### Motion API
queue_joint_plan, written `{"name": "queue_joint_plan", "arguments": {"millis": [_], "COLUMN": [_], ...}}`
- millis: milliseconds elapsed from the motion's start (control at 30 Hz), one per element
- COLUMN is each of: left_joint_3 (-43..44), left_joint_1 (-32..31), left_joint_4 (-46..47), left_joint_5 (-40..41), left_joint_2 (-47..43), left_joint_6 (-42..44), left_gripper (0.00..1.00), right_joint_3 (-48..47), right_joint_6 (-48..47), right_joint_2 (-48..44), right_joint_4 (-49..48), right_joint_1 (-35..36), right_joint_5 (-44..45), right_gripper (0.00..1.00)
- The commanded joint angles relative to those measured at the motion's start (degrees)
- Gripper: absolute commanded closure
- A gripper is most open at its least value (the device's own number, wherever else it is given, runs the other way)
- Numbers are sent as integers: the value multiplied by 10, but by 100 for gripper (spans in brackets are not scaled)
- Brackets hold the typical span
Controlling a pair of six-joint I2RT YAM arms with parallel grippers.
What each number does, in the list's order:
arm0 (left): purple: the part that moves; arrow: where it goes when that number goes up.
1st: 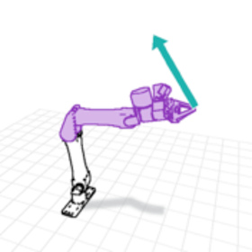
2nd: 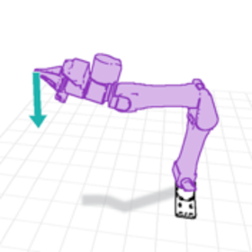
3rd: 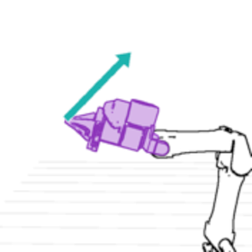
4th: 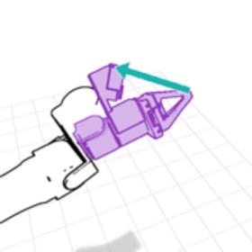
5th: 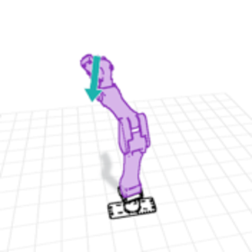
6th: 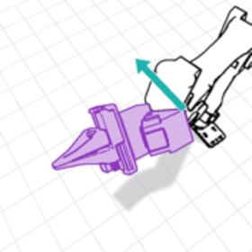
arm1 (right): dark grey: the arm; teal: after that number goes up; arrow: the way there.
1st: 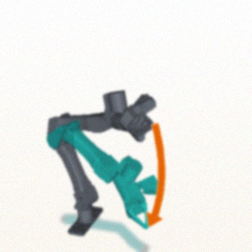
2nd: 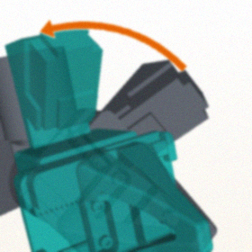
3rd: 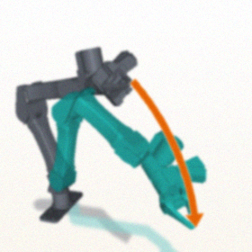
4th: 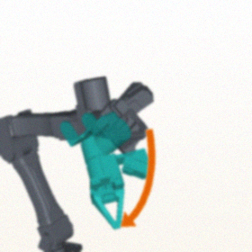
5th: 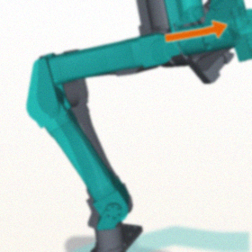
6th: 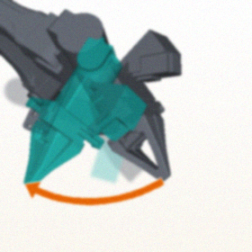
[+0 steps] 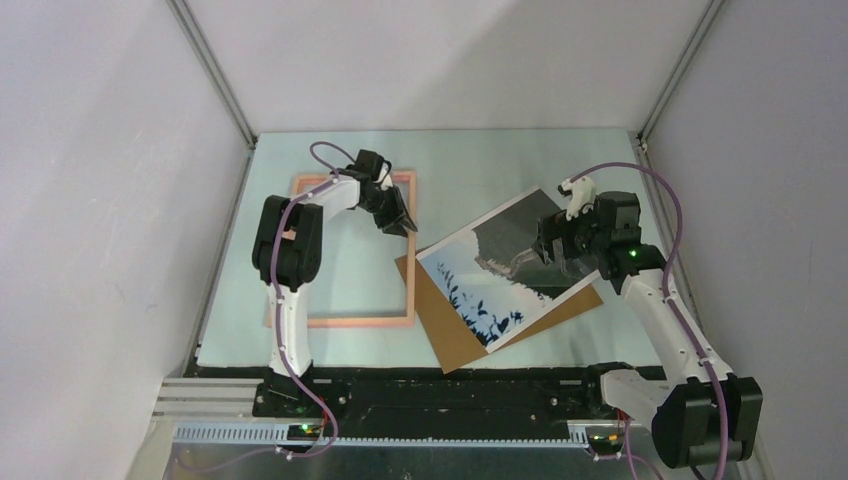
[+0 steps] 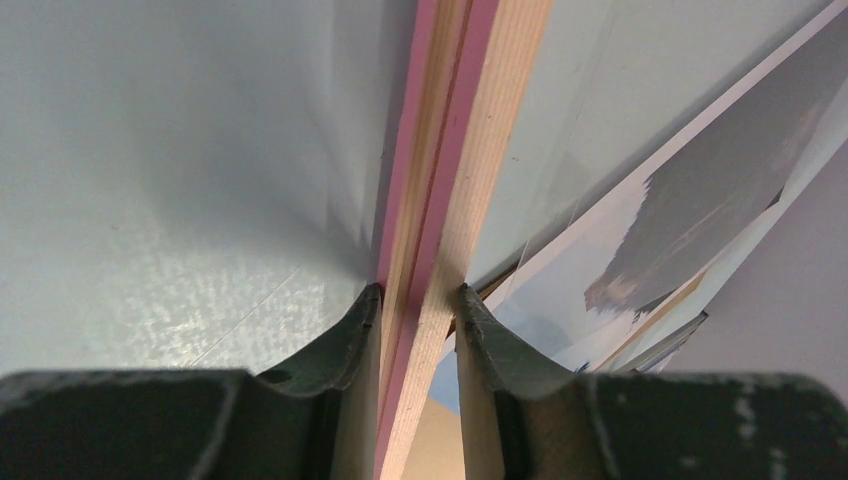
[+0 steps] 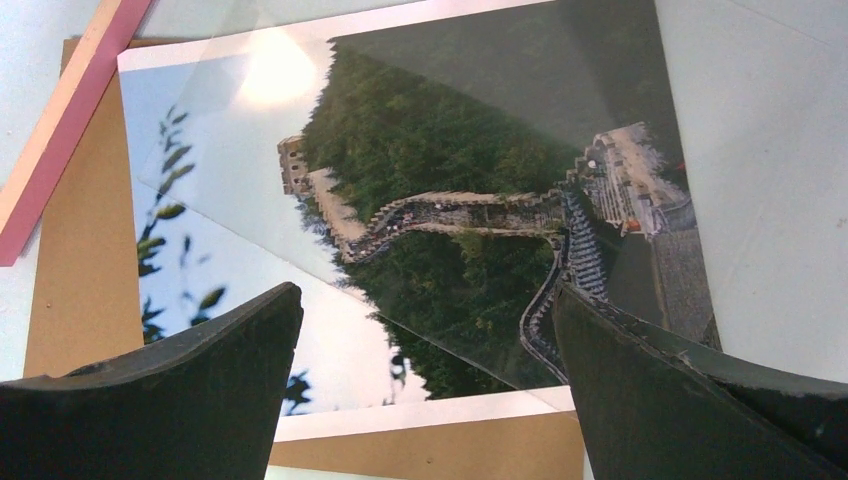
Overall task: Put the photo into the frame
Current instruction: Move the photo frame to the center of the board.
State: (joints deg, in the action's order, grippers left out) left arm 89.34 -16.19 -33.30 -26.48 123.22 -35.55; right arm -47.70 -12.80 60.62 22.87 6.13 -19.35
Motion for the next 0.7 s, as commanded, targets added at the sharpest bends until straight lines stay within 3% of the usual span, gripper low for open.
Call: {"name": "queue_joint_plan", "arguments": {"millis": [0,200,400,667], "left_joint_3": [3,-13,-49,-71], "left_joint_1": [-12,-13,-11,-6], "left_joint_4": [36,36,35,32], "left_joint_5": [-22,-7,42,107], "left_joint_2": [-17,-30,-77,-165], "left_joint_6": [-48,-26,27,155], "left_gripper": [84,69,31,2], "right_joint_3": [-3,-3,-3,-4], "right_joint_6": [-12,-8,-1,5], "right_joint_2": [3,5,-1,-17], "right_joint_4": [-8,-8,-9,-9], "right_joint_1": [8,16,19,20], "right_joint_5": [-1,5,15,27], "right_gripper": [0,0,0,0]}}
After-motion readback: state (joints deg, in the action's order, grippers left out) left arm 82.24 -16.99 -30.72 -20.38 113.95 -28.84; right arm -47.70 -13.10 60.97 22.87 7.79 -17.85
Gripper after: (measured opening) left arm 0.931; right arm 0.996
